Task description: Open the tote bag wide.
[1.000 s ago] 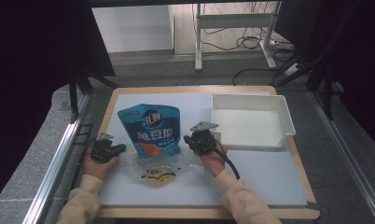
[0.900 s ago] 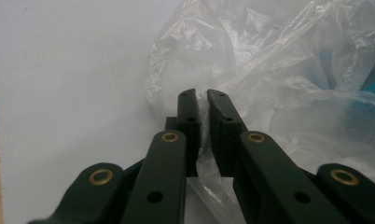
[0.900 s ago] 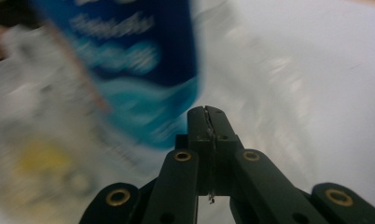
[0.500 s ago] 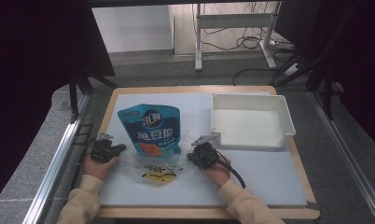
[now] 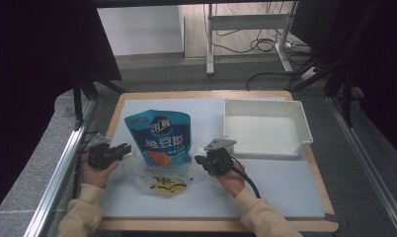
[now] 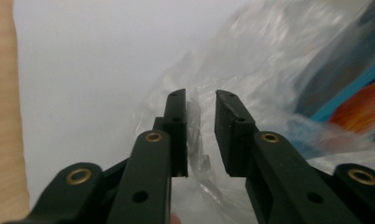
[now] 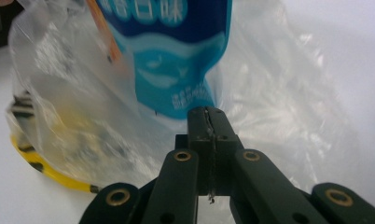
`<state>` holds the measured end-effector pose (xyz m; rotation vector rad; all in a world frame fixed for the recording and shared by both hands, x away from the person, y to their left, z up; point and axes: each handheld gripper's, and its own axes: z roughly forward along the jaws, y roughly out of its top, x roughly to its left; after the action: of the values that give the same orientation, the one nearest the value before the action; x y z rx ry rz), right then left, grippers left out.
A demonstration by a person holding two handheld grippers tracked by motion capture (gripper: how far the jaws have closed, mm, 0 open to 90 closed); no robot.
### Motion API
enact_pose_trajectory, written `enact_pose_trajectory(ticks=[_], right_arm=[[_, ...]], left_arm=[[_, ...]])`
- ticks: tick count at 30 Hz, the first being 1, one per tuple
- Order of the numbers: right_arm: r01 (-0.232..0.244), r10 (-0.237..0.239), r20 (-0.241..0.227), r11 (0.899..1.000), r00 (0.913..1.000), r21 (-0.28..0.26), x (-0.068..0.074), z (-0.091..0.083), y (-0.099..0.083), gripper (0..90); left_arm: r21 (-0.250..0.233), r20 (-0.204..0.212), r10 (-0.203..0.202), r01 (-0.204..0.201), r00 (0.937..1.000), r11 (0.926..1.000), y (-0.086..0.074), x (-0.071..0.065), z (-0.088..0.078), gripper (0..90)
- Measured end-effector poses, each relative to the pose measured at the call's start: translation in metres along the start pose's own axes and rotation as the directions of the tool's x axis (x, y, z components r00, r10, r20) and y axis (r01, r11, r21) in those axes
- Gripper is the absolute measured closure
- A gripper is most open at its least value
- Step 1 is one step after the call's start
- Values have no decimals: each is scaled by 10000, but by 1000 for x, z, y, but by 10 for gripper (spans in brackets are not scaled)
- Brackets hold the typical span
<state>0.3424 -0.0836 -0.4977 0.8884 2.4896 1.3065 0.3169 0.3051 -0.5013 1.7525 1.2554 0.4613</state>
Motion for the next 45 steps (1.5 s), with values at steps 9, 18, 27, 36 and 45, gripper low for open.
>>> enact_pose_trajectory(ticks=[9,18,27,36,45], right_arm=[[-36,24,-208,9984,9998,-566,-1,-16,9,888],[-66,50,-314,9985,9995,-538,-2,-18,9,888],[-46,28,-346,9986,9994,-522,-2,-19,9,888],[-34,16,-369,9989,9993,-476,-2,-19,9,888],[-99,83,-320,9987,9995,-497,-4,-20,9,888]], left_arm=[[-1214,497,55,6,9987,9926,23,-12,-34,635],[-1663,586,160,-61,9982,9861,30,-17,-50,641],[-1758,737,741,-602,9945,9826,37,-33,-69,846],[-2308,621,1170,-998,9912,9679,44,-54,-84,603],[-2558,876,1182,-923,9891,9623,51,-57,-101,375]])
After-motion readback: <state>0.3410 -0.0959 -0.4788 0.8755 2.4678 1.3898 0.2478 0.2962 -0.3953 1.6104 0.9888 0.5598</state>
